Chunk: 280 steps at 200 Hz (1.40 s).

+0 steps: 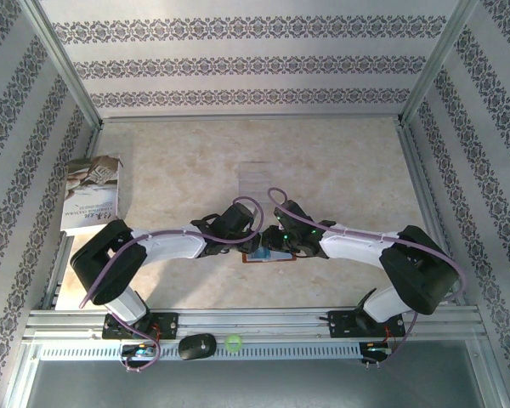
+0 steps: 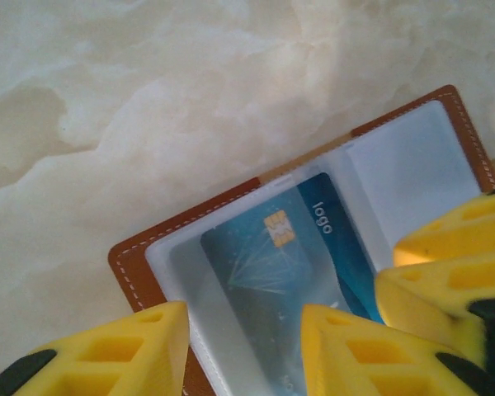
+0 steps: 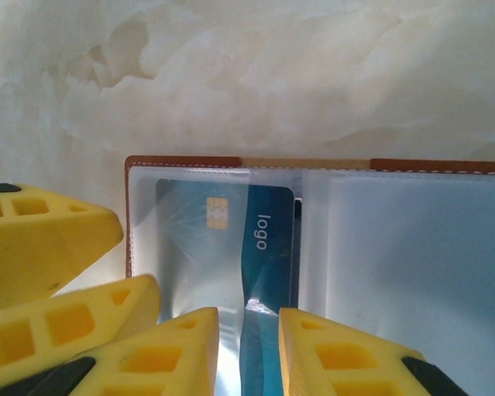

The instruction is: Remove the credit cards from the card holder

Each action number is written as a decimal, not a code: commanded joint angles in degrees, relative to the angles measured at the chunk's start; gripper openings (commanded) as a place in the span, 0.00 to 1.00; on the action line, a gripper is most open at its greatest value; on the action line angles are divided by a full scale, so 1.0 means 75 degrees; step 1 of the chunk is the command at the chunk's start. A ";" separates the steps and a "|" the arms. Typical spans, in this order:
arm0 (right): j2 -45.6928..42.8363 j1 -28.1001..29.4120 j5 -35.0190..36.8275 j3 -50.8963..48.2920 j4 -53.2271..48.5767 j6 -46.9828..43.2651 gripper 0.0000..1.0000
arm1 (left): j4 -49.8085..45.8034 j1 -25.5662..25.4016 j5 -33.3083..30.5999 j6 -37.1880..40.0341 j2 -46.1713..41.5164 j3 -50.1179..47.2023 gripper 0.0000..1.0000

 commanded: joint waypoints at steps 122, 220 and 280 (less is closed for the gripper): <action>0.0441 -0.0149 -0.0041 -0.0082 0.0046 0.0062 0.25 | -0.0380 0.0215 -0.0166 -0.0129 0.0434 -0.0409 0.33; 0.0679 -0.0327 -0.0788 -0.0454 0.1079 0.0379 0.26 | -0.0054 0.0217 0.0214 -0.0341 0.0469 -0.0644 0.30; 0.0557 -0.0475 -0.0813 -0.0864 0.1569 0.0676 0.17 | -0.0094 0.0218 0.0178 -0.0354 0.0335 -0.0694 0.28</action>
